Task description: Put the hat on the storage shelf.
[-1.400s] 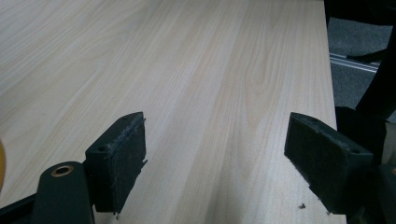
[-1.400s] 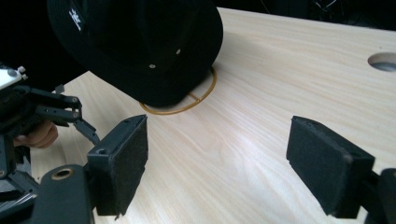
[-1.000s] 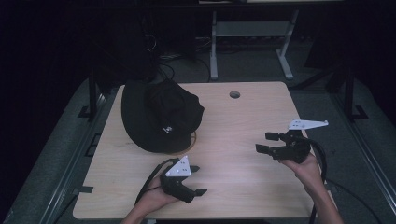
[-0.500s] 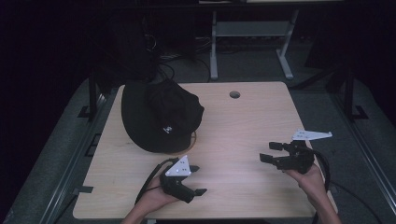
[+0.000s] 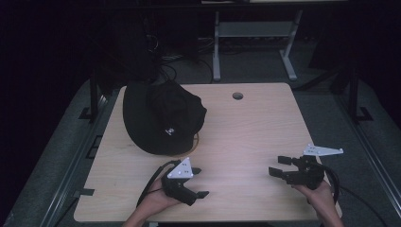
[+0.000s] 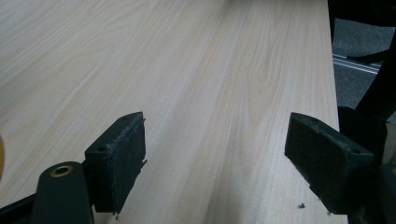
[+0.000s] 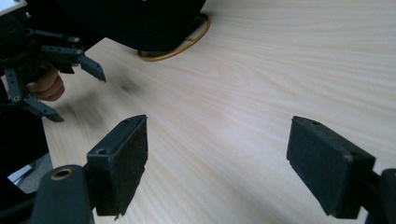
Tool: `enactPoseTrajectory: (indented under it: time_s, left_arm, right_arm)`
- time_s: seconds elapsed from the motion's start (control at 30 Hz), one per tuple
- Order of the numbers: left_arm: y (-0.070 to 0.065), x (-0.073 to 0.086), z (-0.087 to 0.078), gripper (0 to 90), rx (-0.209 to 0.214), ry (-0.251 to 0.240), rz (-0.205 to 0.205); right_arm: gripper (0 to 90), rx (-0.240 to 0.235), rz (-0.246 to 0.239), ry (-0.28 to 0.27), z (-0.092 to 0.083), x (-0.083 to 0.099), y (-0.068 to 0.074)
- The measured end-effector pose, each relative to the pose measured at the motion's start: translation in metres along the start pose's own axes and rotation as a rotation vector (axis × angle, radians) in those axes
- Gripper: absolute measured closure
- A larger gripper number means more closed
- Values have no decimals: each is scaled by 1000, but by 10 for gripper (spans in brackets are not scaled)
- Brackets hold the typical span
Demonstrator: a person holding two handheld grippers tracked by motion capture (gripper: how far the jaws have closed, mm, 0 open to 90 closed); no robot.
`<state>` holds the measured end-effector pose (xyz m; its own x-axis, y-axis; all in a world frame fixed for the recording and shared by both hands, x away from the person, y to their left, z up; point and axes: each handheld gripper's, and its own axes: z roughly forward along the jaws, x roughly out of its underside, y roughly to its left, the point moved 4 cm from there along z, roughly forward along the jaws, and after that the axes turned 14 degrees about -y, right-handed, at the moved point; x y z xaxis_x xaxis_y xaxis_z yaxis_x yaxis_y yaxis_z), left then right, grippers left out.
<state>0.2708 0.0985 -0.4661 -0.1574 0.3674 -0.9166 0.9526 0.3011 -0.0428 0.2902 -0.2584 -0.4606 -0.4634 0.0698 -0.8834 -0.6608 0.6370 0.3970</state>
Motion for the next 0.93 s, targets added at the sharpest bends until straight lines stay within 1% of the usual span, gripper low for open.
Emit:
enactPoseTrajectory:
  time_s: [0.1,0.3,0.37,0.5,0.53,0.67,0.77,0.93]
  left_arm:
    - [0,0,0,198,-1,-1,-2]
    - [0,0,-1,196,1,-6,-8]
    - [0,-1,-1,196,0,-7,-8]
    - [0,-2,-1,194,5,-18,-22]
    - [0,-2,-2,194,8,-25,-28]
    - [1,-3,-2,195,8,-26,-33]
    - [0,-2,-2,195,8,-26,-38]
    - [-1,-4,-1,194,15,-32,-39]
  right_arm:
    - [199,4,10,2,-5,4,1]
    - [199,16,11,0,-14,11,1]
    - [199,18,21,-7,-16,13,2]
    - [199,23,26,-23,-19,19,3]
    - [199,24,21,-26,-20,21,3]
    - [199,27,31,-43,-23,27,7]
    - [199,27,30,-54,-24,30,10]
    - [199,31,9,-43,-22,35,14]
